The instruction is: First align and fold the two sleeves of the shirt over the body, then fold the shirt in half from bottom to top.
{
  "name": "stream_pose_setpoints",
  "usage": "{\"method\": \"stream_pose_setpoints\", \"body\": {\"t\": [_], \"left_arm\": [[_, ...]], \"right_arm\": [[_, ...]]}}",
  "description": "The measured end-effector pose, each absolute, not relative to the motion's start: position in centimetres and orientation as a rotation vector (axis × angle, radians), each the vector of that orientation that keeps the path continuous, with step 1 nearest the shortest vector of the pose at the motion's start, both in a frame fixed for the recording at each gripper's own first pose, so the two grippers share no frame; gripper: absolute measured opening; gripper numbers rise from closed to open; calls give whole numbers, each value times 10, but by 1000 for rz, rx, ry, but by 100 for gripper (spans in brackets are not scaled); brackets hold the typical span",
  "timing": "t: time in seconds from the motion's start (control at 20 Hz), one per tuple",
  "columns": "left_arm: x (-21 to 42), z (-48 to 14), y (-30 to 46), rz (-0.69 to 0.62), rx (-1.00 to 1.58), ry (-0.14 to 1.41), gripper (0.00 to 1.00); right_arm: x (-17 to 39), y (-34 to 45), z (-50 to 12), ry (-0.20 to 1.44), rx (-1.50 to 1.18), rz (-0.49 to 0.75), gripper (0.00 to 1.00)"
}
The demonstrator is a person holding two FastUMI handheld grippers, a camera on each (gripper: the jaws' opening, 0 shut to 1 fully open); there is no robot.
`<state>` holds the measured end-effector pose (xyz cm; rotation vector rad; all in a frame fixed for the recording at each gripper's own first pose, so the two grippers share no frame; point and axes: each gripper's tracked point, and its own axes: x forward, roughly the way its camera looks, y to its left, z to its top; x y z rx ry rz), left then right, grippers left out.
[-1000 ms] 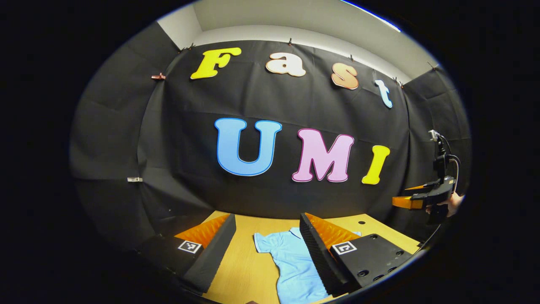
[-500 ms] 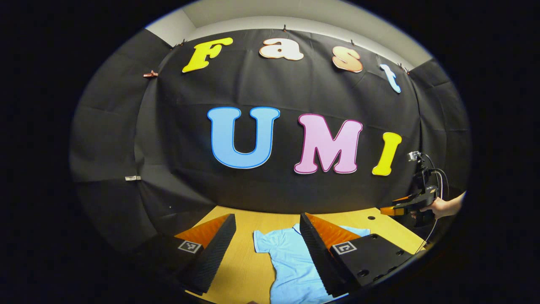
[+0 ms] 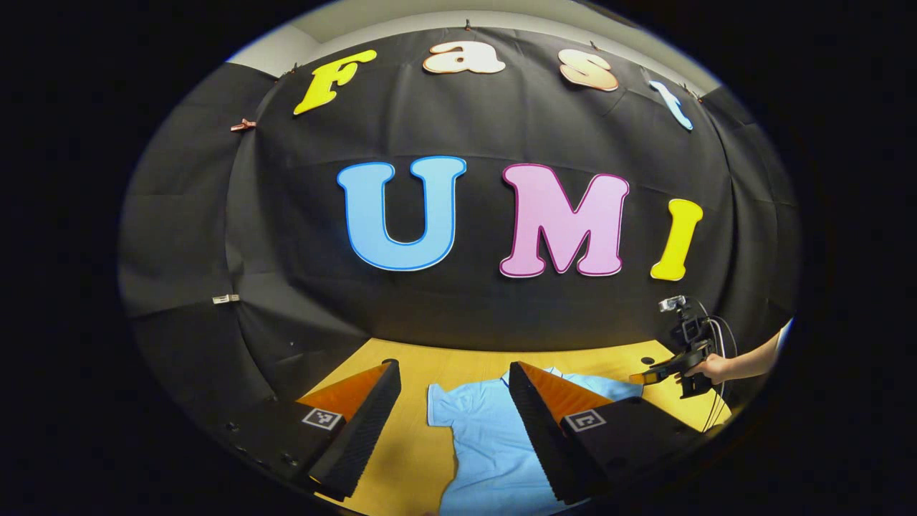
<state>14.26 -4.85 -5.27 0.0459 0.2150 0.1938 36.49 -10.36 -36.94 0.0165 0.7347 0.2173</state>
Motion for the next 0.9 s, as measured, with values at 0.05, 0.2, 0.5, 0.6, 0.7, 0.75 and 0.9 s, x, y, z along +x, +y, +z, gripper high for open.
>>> {"method": "stream_pose_setpoints", "body": {"t": [0.05, 0.2, 0.5, 0.6, 0.7, 0.75, 0.9], "left_arm": [[145, -57, -51, 198, 43, 228, 96], [149, -66, -60, 196, 23, 250, 97], [161, -83, -69, 203, 8, 294, 97], [165, -86, -71, 197, -6, 299, 97], [167, -84, -70, 197, -8, 298, 97], [168, -83, -68, 199, -7, 297, 97], [165, -85, -57, 215, -12, 301, 97]], "right_arm": [[370, -105, -383, 754, 12, 217, 97], [374, -109, -422, 825, 26, 207, 97], [377, -107, -425, 810, 54, 245, 71], [376, -101, -423, 813, 48, 244, 32], [375, -96, -421, 820, 54, 244, 8], [374, -94, -418, 822, 60, 250, 8], [378, -70, -384, 763, 106, 292, 14]]}}
